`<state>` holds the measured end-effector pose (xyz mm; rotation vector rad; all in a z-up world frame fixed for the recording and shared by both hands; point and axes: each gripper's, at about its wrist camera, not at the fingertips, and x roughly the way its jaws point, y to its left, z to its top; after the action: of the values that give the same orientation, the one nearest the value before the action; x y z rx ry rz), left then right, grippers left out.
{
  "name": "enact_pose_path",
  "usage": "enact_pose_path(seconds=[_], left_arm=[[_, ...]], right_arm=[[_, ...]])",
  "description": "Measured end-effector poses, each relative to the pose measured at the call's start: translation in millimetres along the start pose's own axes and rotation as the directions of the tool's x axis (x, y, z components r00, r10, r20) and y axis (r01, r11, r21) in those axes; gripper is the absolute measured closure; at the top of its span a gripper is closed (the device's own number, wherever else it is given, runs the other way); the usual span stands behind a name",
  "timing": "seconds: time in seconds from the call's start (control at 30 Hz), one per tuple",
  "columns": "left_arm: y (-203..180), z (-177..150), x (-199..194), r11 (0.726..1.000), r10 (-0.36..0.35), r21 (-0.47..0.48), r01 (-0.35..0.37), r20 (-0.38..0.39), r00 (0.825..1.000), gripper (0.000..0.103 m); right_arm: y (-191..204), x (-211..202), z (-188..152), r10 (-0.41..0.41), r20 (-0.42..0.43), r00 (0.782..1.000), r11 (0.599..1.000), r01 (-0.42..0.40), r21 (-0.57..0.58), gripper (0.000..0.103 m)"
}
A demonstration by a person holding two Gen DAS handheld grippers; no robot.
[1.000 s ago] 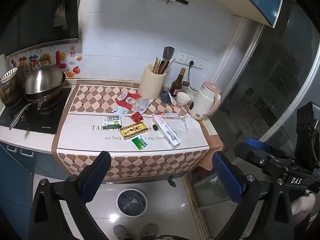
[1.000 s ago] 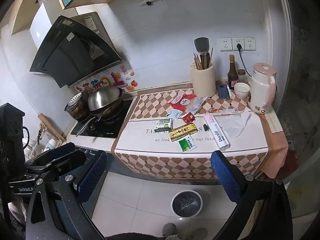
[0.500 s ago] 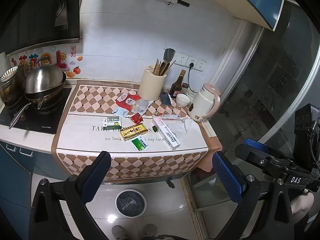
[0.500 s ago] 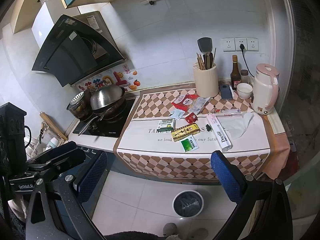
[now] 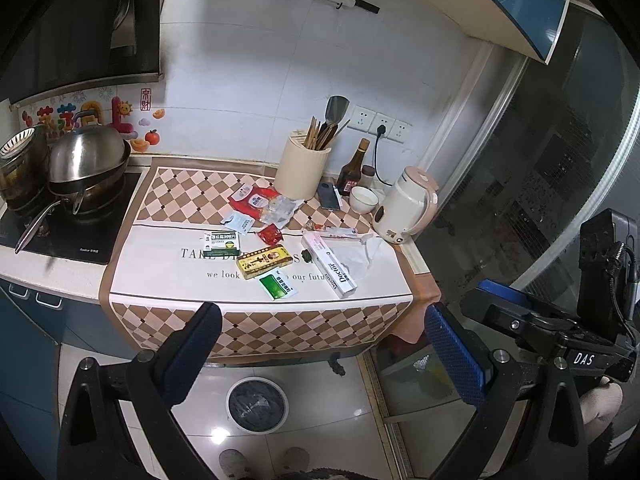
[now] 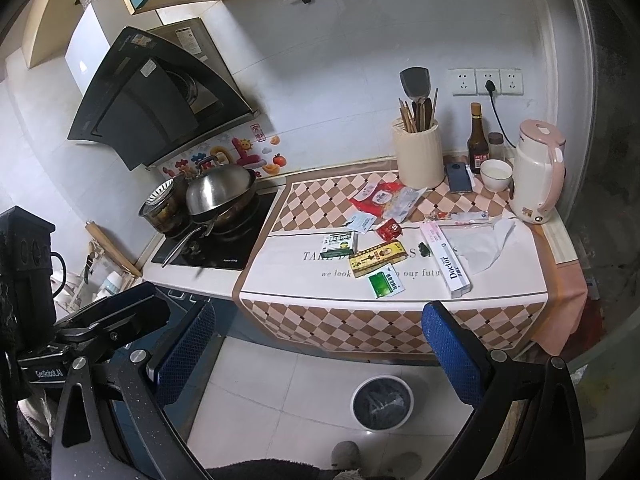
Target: Collect trash
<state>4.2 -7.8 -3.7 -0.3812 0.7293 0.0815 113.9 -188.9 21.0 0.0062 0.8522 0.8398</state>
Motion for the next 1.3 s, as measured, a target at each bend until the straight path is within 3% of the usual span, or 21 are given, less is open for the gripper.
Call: enact_pose_path(seconds=[1.3], left_arm=[[-7.1, -4.8, -5.0, 1.000, -0.011, -0.004, 0.011, -0.004, 1.000, 0.000]], right_arm=[[-11.1, -5.7, -7.6, 0.015, -0.005, 1.000, 1.000, -0.015, 0.014, 0.000]])
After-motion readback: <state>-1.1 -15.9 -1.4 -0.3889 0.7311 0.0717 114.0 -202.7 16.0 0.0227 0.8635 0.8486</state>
